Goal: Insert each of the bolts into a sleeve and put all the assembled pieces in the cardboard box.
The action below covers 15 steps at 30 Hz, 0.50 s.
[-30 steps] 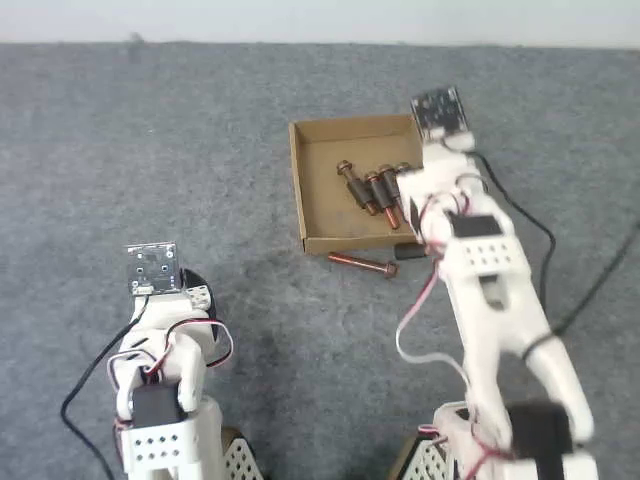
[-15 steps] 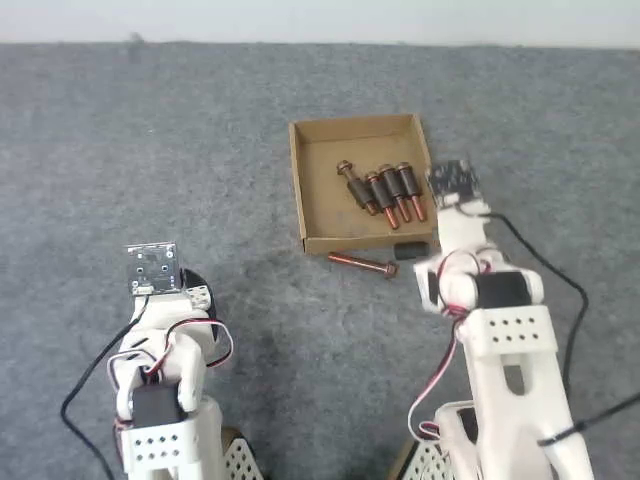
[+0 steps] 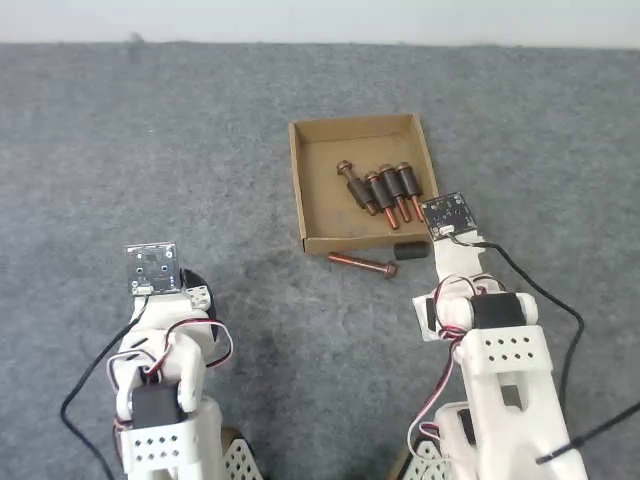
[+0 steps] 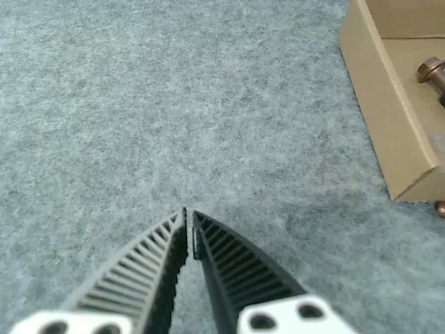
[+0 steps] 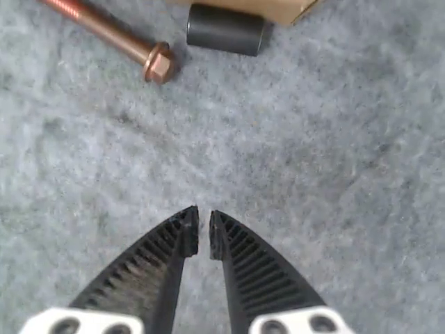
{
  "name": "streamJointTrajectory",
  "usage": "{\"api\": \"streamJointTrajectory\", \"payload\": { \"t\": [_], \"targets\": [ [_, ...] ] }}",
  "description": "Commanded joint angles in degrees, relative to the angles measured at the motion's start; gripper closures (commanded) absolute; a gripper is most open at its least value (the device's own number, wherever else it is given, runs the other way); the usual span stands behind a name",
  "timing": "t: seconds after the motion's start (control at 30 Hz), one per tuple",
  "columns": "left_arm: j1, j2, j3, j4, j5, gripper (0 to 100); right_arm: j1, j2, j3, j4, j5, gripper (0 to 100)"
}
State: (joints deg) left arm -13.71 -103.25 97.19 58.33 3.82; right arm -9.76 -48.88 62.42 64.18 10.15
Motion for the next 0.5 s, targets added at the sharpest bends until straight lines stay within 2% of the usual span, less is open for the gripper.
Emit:
{"api": "streamJointTrajectory", "payload": {
  "t": [0.0, 0.2, 0.3, 0.47],
  "targets": [
    [-0.44, -0.79, -0.66, 0.26, -0.26, 99, 0.57, -1.54, -0.18, -6.37, 0.88, 99.2],
    [-0.18, -0.79, -0.66, 0.26, -0.26, 99, -4.18, 1.10, -0.53, -12.18, 3.78, 99.2],
    [-0.09, -0.79, -0.66, 0.26, -0.26, 99, -6.37, 6.73, -1.58, -16.31, 3.96, 99.2],
    [-0.26, -0.79, -0.66, 0.26, -0.26, 99, -5.32, 20.09, -5.54, -25.63, 3.87, 99.2]
  ]
}}
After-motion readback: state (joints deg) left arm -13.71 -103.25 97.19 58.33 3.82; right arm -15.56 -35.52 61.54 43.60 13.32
